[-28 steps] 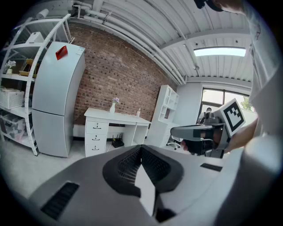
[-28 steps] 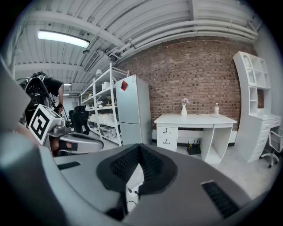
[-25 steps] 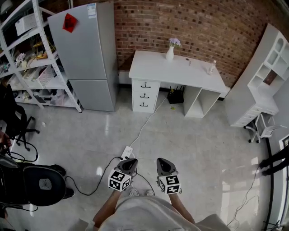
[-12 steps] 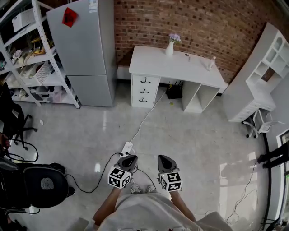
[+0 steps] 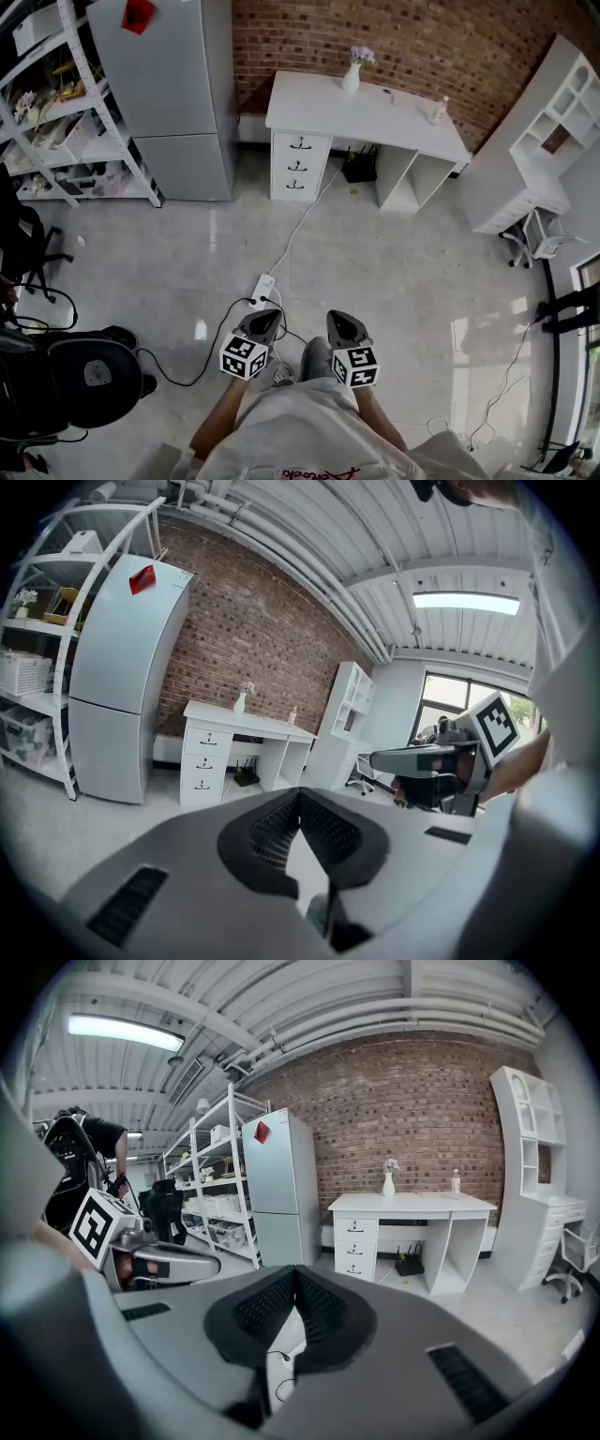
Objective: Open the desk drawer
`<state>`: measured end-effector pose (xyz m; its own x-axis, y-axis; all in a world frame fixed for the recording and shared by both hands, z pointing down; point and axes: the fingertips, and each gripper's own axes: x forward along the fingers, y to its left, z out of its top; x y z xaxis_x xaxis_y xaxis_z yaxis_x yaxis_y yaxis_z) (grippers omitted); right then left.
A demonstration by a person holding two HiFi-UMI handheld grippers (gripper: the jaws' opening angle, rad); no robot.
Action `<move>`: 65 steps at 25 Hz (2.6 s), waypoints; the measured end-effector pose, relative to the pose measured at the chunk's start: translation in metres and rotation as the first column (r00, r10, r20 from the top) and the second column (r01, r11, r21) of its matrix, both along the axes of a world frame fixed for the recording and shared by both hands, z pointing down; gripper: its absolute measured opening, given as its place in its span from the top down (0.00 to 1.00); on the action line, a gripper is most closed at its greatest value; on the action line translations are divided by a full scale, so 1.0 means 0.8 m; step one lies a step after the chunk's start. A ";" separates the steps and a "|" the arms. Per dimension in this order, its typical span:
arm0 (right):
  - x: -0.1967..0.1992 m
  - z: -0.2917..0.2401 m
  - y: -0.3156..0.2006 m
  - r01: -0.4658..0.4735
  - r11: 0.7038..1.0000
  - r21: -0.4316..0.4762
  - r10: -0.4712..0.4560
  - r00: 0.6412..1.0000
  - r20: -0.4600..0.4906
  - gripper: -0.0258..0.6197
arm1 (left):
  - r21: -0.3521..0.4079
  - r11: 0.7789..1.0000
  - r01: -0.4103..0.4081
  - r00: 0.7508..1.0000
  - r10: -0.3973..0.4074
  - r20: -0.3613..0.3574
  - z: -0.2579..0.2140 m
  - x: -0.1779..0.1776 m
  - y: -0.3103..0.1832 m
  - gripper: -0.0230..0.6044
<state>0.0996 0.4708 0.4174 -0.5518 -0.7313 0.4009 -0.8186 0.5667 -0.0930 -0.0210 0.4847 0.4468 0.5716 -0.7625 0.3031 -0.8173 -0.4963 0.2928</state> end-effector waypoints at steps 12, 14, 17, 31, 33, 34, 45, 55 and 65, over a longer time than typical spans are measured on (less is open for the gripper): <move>-0.002 -0.001 -0.016 -0.021 1.000 0.013 0.021 1.000 -0.008 0.93 | 0.002 0.999 -0.032 0.999 0.032 0.000 0.002 -0.001 -0.018 0.94; -0.001 0.002 -0.022 -0.026 1.000 0.010 0.026 1.000 -0.004 0.93 | 0.003 0.999 -0.035 0.999 0.035 0.003 0.003 0.000 -0.023 0.94; -0.006 0.004 -0.035 -0.028 1.000 0.013 0.028 1.000 0.005 0.93 | 0.009 1.000 -0.030 1.000 0.030 0.010 0.003 -0.008 -0.034 0.94; -0.002 0.036 -0.114 -0.026 0.999 -0.022 0.026 0.999 0.037 0.93 | 0.015 1.000 0.018 0.999 -0.018 0.040 0.011 -0.027 -0.125 0.94; 0.000 0.043 -0.133 -0.022 0.999 -0.033 0.023 0.999 0.037 0.93 | 0.003 1.000 0.030 0.999 -0.030 0.037 0.015 -0.029 -0.144 0.94; 0.001 0.046 -0.145 -0.021 0.999 -0.038 0.023 0.999 0.038 0.93 | -0.003 0.999 0.034 0.999 -0.034 0.036 0.018 -0.029 -0.155 0.94; 0.035 0.069 -0.315 -0.009 0.997 -0.078 0.012 0.999 0.041 0.93 | -0.048 0.997 0.059 0.997 -0.057 0.049 0.034 -0.008 -0.318 0.94; 0.059 0.079 -0.456 0.029 0.990 -0.139 -0.023 0.999 0.043 0.93 | -0.089 0.991 0.098 0.994 -0.093 0.063 0.030 0.010 -0.464 0.94; 0.067 0.052 -0.583 0.098 0.985 -0.140 -0.088 0.994 0.070 0.93 | -0.126 0.982 0.141 0.990 -0.135 0.050 0.009 0.033 -0.578 0.94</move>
<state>0.1529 0.0042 0.4587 -0.6425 -0.6134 0.4593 -0.7528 0.6173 -0.2286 0.0052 0.0222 0.4541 0.4485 -0.7862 0.4251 -0.8880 -0.3379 0.3118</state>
